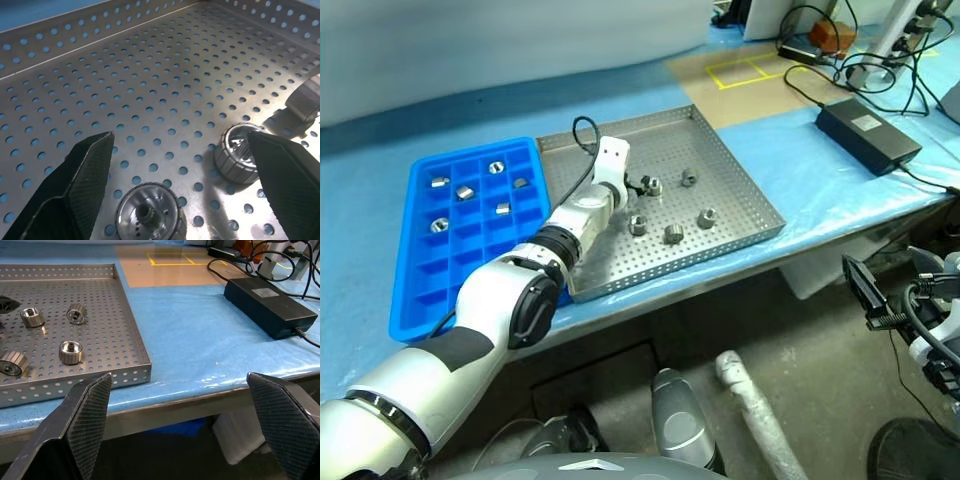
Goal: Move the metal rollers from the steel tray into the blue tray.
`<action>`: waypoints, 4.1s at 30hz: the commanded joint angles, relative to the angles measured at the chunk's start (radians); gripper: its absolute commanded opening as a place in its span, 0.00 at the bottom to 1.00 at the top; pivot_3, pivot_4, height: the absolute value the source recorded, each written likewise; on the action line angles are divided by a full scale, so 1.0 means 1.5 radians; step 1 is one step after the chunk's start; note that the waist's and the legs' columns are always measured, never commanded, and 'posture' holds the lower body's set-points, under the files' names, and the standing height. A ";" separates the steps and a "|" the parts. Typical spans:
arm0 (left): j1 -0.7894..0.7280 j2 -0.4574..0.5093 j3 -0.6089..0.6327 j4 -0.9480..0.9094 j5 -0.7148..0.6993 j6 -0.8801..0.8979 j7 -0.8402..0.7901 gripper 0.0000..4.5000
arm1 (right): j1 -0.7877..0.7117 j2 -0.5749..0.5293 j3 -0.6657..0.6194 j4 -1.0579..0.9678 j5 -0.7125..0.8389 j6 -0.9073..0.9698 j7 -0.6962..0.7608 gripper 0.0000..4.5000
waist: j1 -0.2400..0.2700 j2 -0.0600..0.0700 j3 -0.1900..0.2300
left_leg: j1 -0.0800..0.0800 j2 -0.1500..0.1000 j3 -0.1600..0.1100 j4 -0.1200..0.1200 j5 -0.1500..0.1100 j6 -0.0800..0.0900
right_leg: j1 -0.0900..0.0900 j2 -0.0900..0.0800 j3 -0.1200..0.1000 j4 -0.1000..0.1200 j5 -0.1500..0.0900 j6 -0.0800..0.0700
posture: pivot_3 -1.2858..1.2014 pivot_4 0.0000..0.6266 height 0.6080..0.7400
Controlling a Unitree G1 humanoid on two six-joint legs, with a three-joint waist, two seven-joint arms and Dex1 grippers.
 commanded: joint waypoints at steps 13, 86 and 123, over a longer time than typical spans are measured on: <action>0.027 0.000 0.003 -0.005 0.007 0.099 -0.029 0.72 | -0.015 -0.009 -0.012 -0.008 -0.013 -0.011 0.008 1.00 | -0.001 0.000 0.000 | 0.002 0.000 -0.001 0.001 0.000 0.000 | 0.004 0.000 -0.001 0.000 0.000 0.000 | 0.16 0.24 1.00; 0.528 0.198 -0.016 -0.875 -0.120 0.235 -0.185 0.68 | -0.654 0.074 0.589 0.522 -0.317 -0.214 0.328 1.00 | 0.335 0.001 0.001 | 0.008 0.008 0.000 -0.004 0.017 -0.016 | -0.008 0.005 0.006 0.027 0.001 -0.013 | 0.47 0.24 1.00; 0.086 0.019 -0.166 -0.157 -0.037 -0.066 -0.523 0.83 | -0.113 0.085 0.148 -0.011 -0.218 0.036 0.033 1.00 | 0.066 0.001 0.001 | 0.006 0.005 0.018 -0.003 0.006 0.001 | -0.007 0.005 0.018 0.006 0.004 -0.009 | 0.15 0.24 1.00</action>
